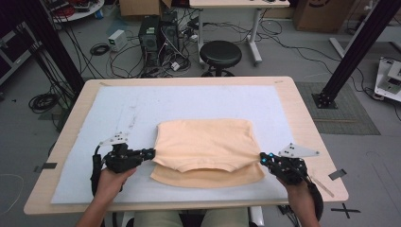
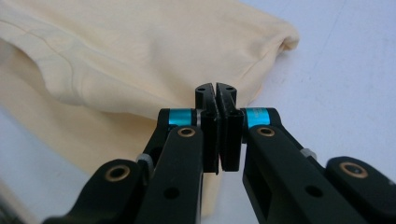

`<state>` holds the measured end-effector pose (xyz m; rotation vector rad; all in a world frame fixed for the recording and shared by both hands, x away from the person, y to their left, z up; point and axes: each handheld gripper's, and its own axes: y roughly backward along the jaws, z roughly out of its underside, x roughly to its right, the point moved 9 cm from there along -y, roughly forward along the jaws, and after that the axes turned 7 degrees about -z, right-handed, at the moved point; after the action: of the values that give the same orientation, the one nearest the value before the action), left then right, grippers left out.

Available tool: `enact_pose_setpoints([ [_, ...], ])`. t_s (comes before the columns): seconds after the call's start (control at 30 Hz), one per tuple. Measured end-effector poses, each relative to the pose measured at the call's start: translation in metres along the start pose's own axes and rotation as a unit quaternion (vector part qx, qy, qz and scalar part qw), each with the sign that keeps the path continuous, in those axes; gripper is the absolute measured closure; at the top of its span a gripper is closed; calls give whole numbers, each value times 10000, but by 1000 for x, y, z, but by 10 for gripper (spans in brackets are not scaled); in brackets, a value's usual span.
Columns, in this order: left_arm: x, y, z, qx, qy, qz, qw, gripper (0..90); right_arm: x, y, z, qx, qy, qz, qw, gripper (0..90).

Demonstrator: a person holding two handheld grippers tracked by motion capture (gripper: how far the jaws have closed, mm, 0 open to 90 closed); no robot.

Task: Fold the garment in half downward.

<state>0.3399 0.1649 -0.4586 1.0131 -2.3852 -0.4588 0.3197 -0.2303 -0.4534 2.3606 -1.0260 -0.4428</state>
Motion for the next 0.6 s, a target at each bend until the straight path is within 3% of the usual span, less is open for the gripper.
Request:
enact_pose_setpoints([
  [0.23, 12, 3, 26, -273, -205, 63, 9994, 838, -13, 8, 22, -239, 12, -81, 9997, 897],
  [0.47, 6, -4, 44, -609, -247, -43, 9978, 827, -10, -3, 45, -580, -77, -71, 9983, 895],
  [0.53, 6, -5, 40, -512, -278, -130, 9982, 748, -9, -5, 47, -577, -216, -176, 9979, 874],
  [0.6, 2, -4, 29, -311, -279, -257, 9988, 581, -6, -2, 41, -337, -388, -231, 9984, 819],
])
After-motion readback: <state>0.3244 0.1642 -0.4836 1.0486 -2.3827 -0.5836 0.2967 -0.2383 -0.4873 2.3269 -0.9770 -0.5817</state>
